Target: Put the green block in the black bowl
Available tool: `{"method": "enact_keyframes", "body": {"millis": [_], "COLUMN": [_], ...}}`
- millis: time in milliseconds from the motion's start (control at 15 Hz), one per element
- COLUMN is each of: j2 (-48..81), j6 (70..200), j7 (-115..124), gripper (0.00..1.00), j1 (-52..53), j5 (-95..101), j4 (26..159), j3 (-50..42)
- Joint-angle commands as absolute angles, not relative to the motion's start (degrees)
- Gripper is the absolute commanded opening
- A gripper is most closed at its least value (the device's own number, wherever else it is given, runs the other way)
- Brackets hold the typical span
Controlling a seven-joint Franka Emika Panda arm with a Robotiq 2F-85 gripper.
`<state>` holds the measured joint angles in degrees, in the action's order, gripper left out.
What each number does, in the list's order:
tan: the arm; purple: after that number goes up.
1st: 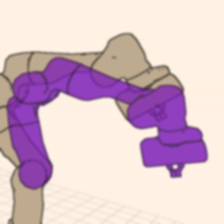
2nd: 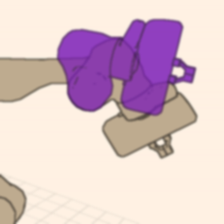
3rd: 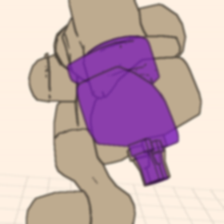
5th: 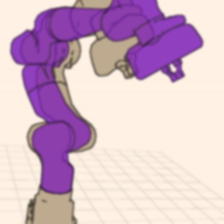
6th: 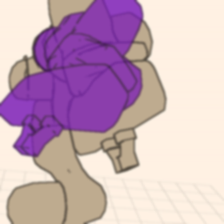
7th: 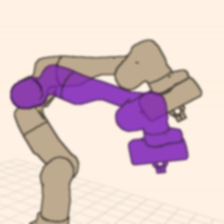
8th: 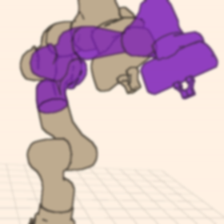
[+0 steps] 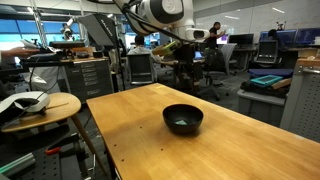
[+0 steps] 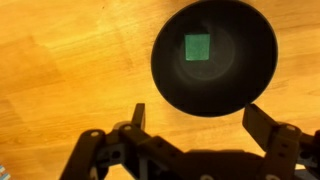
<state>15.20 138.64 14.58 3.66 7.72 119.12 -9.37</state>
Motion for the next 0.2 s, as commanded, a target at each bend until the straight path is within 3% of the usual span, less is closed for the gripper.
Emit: {"method": "enact_keyframes", "body": {"millis": [0,133], "j2": [15.15,15.15], "j6": [138.48,138.47], "j7": [14.84,14.81], "gripper": [1.00,1.00], "j1": [2.34,2.36], "j5": [8.22,8.21], "j4": [119.08,119.13], "j3": [-7.94,-7.82]}}
